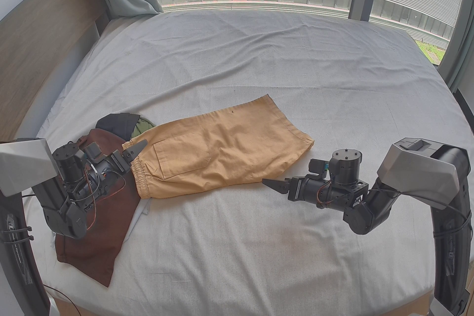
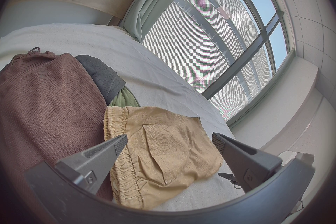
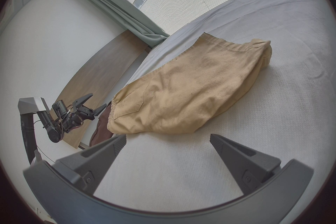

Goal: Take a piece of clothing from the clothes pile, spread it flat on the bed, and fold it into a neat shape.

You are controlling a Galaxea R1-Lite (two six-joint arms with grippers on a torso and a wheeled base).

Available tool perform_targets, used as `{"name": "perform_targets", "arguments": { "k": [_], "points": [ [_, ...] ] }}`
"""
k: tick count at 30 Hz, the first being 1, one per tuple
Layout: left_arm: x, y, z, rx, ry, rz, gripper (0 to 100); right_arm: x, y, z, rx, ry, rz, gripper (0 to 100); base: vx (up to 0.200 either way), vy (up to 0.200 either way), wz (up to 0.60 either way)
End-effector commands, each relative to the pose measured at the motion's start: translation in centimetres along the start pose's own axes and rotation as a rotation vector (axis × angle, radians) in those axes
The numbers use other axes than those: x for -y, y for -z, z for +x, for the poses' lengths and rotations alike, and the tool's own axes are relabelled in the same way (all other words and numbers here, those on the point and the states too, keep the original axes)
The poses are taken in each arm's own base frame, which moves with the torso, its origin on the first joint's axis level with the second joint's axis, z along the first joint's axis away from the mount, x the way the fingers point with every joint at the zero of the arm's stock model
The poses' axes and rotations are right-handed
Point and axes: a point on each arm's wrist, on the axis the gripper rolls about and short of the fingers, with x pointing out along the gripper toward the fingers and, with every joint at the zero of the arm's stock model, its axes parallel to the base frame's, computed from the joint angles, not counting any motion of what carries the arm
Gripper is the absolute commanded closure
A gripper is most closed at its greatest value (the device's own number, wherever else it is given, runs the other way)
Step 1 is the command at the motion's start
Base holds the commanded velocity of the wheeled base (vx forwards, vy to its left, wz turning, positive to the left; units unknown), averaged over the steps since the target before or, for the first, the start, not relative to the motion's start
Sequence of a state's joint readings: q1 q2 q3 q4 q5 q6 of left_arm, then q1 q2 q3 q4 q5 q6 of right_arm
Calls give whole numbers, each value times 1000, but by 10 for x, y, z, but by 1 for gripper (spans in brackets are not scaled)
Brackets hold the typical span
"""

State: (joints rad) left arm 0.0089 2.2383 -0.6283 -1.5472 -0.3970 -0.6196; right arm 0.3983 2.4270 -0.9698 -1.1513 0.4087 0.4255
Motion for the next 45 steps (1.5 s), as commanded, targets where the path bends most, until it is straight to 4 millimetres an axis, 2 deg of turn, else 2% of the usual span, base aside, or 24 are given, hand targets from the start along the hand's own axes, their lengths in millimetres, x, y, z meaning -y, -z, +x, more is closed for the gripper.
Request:
{"name": "perform_targets", "arguments": {
  "k": [1,8,13,18,20,30,45],
  "points": [
    [1,0,0,-1,3,1,0,13,12,16,-14,6,9,0,0,0,0],
    [2,-1,0,4,4,2,0,19,18,35,-28,15,26,0,0,0,0],
    [3,-3,0,8,8,5,0,8,15,64,28,-12,112,0,0,0,0],
    [3,-2,0,7,7,4,0,4,18,75,26,-28,109,0,0,0,0],
    [3,-2,0,7,7,4,0,-3,15,83,54,-19,115,0,0,0,0],
    [2,-4,0,11,8,4,0,-8,8,88,98,-25,140,0,0,0,0],
    [1,-2,0,8,4,2,0,-4,9,92,120,-13,182,0,0,0,0]
  ]
}}
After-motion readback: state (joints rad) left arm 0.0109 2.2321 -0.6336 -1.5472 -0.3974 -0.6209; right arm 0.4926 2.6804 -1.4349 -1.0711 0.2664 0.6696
